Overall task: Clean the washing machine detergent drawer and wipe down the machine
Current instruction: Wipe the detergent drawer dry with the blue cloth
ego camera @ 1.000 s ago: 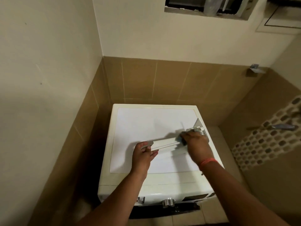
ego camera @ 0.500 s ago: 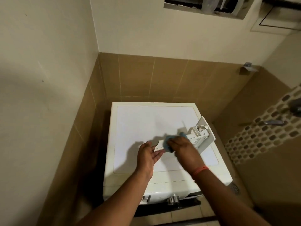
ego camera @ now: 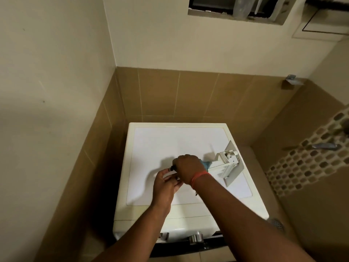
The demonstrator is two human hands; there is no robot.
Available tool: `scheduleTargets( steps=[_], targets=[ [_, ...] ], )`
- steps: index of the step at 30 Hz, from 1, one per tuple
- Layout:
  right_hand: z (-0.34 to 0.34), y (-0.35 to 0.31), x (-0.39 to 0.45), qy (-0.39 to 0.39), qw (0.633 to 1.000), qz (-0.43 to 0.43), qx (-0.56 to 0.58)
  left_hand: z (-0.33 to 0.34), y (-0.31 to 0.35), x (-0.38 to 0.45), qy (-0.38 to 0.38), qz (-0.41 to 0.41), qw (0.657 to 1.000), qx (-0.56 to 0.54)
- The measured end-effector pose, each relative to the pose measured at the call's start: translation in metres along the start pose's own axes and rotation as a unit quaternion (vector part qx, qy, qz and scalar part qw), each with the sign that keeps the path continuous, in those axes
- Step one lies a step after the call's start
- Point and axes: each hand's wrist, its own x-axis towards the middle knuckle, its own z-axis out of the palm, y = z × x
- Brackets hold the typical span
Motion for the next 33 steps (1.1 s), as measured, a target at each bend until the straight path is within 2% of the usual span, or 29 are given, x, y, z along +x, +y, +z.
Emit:
scheduleTargets(
  steps=[3,7,9,14,17,19,22,24,30,33],
  targets=[
    [-0.011,0.038,-0.002,-0.094,0.989,0.013,0.114,-0.001,-0.007,0.000,0.029,0.007,1.000,0.001],
    [-0.018,0.094,-0.009,-0.151,0.982,0.061,0.096,0.006,-0.012,-0.002,0.056,0.030,0.998,0.010],
    [-0.014,0.093,-0.003,-0.144,0.984,0.045,0.093,0.011,-0.014,-0.003,0.075,0.037,0.996,0.008],
    [0.012,0.033,0.015,-0.063,0.993,-0.055,0.083,0.016,-0.015,-0.007,0.091,0.051,0.994,-0.007],
    [0.013,0.046,0.016,-0.063,0.988,-0.099,0.098,0.017,-0.015,-0.007,0.110,0.049,0.993,-0.015],
    [0.005,0.076,0.012,-0.086,0.988,-0.094,0.085,0.018,-0.017,-0.007,0.123,0.053,0.991,-0.005],
    [-0.011,0.120,0.004,-0.129,0.991,-0.042,-0.001,0.023,-0.019,-0.006,0.133,0.061,0.989,0.005],
    [-0.013,0.122,0.006,-0.156,0.987,-0.033,-0.009,0.027,-0.019,-0.006,0.133,0.061,0.989,0.007],
    [0.012,0.047,0.015,-0.056,0.995,-0.078,0.034,0.026,-0.017,-0.006,0.125,0.054,0.991,0.004],
    [0.009,0.065,0.009,-0.061,0.992,-0.083,0.079,0.023,-0.018,-0.004,0.121,0.049,0.991,0.008]
  ],
)
